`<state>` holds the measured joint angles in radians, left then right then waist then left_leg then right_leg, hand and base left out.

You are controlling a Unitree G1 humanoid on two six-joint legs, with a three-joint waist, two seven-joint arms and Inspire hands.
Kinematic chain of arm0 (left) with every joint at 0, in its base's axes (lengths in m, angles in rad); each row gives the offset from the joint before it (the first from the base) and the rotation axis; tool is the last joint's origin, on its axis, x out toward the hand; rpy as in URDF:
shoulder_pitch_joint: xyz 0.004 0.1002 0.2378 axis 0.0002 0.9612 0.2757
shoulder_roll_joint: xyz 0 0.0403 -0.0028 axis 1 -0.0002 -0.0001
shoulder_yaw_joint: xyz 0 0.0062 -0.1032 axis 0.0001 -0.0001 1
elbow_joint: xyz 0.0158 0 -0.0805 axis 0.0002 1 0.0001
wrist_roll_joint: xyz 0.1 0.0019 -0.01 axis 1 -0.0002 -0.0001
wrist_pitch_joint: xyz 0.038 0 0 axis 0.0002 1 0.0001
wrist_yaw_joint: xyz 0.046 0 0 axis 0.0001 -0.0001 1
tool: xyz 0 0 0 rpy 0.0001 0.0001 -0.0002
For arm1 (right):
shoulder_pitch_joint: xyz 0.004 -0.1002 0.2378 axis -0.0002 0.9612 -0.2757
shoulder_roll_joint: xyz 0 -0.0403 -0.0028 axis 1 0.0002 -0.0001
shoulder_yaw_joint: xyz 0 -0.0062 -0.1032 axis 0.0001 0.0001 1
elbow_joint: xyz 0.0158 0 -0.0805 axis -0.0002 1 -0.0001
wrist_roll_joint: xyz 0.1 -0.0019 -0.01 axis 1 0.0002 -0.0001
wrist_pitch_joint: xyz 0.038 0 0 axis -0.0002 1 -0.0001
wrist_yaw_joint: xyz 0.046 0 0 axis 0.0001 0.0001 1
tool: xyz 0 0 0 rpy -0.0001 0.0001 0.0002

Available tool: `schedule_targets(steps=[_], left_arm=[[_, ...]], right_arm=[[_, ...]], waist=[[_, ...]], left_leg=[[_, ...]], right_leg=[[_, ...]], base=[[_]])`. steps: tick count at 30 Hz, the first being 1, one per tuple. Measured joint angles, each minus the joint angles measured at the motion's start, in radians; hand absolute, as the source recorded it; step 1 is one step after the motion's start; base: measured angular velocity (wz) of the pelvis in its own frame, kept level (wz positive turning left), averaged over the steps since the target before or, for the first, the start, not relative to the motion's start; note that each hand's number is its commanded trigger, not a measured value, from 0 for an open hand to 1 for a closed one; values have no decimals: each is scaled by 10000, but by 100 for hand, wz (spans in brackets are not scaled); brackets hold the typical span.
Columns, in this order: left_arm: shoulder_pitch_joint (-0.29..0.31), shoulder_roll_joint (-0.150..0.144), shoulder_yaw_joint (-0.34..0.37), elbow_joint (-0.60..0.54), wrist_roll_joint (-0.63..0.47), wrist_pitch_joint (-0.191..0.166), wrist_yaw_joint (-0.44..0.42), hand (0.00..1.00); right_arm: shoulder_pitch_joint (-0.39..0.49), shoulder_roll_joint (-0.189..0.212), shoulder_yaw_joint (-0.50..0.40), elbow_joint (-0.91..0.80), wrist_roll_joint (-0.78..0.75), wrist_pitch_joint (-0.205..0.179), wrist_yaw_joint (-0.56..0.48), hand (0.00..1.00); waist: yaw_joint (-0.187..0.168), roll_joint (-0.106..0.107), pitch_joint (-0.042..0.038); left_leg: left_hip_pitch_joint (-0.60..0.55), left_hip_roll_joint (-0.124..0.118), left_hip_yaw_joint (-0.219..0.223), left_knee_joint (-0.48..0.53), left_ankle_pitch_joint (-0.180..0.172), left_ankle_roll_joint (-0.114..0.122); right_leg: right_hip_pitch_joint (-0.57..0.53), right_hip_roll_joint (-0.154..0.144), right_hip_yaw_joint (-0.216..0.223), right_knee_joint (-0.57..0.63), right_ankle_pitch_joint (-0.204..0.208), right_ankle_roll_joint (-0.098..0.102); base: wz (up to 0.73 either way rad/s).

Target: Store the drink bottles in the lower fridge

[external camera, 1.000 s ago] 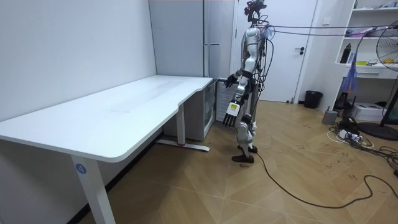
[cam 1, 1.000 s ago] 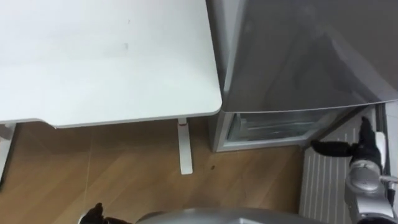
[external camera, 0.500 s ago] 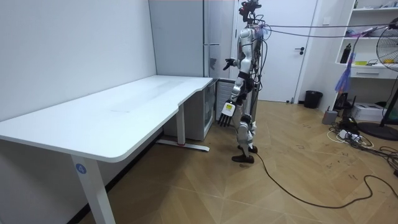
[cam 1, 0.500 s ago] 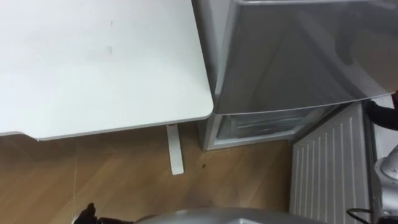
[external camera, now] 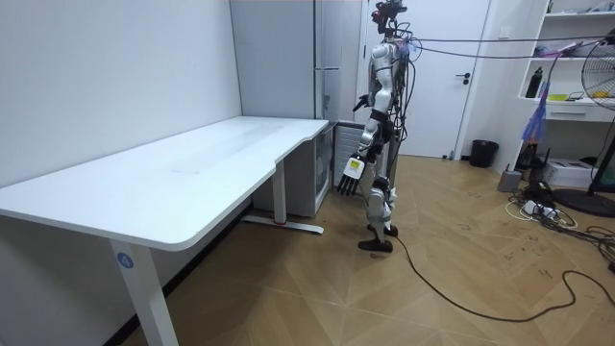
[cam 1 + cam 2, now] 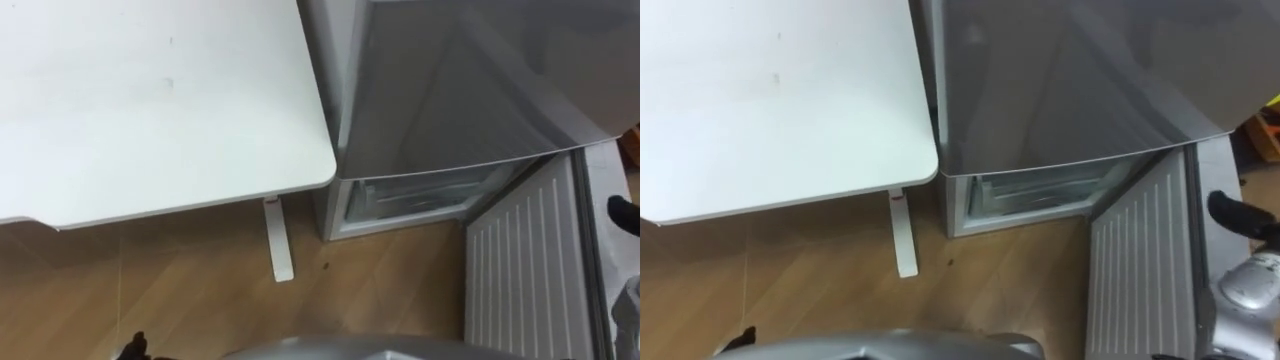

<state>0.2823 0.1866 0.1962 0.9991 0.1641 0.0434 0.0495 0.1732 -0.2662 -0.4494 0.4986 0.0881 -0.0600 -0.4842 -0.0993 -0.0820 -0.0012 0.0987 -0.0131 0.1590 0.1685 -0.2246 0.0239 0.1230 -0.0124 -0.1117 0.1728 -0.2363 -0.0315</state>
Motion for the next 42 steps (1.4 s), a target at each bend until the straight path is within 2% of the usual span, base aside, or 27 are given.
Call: schedule_targets(steps=[4, 9, 11, 12, 13, 17, 24, 29, 32, 35, 37, 39, 41, 42], left_arm=[[24, 31, 4, 21, -3, 10, -138, 0], [-103, 27, 189, 18, 62, 28, -209, 0], [-122, 26, 220, 2, 65, 109, -210, 0], [-98, 17, 244, 3, 61, 210, -210, 0], [-52, 12, 256, 2, 53, 261, -209, 0], [38, 13, 277, 3, 1, 395, -205, 0], [-1, 13, 319, -39, 53, 402, -325, 0], [-22, 13, 320, -41, 46, 407, -399, 0], [-58, 14, 320, 35, -177, 404, -383, 0], [-48, 14, 228, 108, -486, 433, -387, 0], [-49, -5, 146, 113, -431, 597, -418, 0], [-163, -53, 123, 120, -436, 726, -444, 0], [-288, -58, -121, 127, -447, 826, -440, 0], [-349, -56, -396, 161, -438, 866, -457, 0]], right_arm=[[19, -13, -504, 787, 625, 104, -21, 0], [7, -83, -602, 1451, 1084, 112, -203, 0], [5, -93, -604, 1881, 1533, 116, -182, 0], [14, -89, -643, 2120, 2020, 219, -163, 0], [31, -89, -671, 2273, 2503, 340, -161, 0], [40, -85, -749, 2375, 3966, 441, 121, 0], [35, -108, -839, 3111, 6730, 269, 1110, 0], [44, -36, -854, 3538, 8100, 251, 1880, 0], [22, -16, -851, 3801, 9491, 179, 2295, 0], [32, 44, -849, 4117, 11080, 199, 2647, 0], [17, 137, -824, 4375, 12014, 337, 3038, 0], [18, 285, -371, 4300, 12319, 351, 3343, 0], [70, 410, 555, 4155, 12317, 207, 3850, 0], [241, 525, 1397, 3579, 12273, 178, 4070, 0]], waist=[[-129, -30, -10], [-134, -82, -6], [-114, -25, -17], [-117, -68, -24], [-142, -21, -27], [-337, 96, -24], [-331, 50, 3], [-343, 16, -44], [-302, 0, -49], [-306, 54, -66], [-288, 150, -75], [-202, 282, -63], [15, 347, -77], [217, 380, -77]], left_leg=[[12, 3, 17, 5, 6, -7], [6, 3, 32, 43, 6, -7], [2, 8, 34, 49, 5, -7], [4, 10, 34, 49, 5, -6], [1, 10, 35, 46, 5, -6], [6, 9, 37, 32, 12, 6], [-11, 6, 47, 76, 16, 1], [-12, 10, 50, 113, 15, 1], [-11, 23, 51, 130, 14, 3], [-12, 11, 46, 134, 14, 4], [-10, 8, 45, 140, 14, 4], [-76, 27, 64, 142, 14, 4], [-199, 56, 156, 199, 12, 2], [-319, 88, 192, 249, 12, 0]], right_leg=[[-3, 12, 64, 13, 7, -9], [-15, 51, 189, 5, 45, -10], [-10, 51, 200, -14, 57, -8], [1, 45, 200, -18, 57, -6], [2, 39, 200, -20, 59, -3], [-5, 34, 226, -12, 58, -1], [-16, 60, 274, -27, 58, -7], [-20, 40, 293, -81, 56, -5], [-26, 31, 314, -59, 60, 1], [-22, 33, 312, -18, 66, 8], [-16, 43, 294, 2, 86, 1], [-57, 51, 280, 16, 96, -9], [-216, 67, 281, 10, 104, -22], [-327, 87, 282, 36, 129, -45]], base=[[-2], [-3], [0], [0], [0], [0], [0], [0], [-4], [0], [0], [-7], [-15], [-19]])
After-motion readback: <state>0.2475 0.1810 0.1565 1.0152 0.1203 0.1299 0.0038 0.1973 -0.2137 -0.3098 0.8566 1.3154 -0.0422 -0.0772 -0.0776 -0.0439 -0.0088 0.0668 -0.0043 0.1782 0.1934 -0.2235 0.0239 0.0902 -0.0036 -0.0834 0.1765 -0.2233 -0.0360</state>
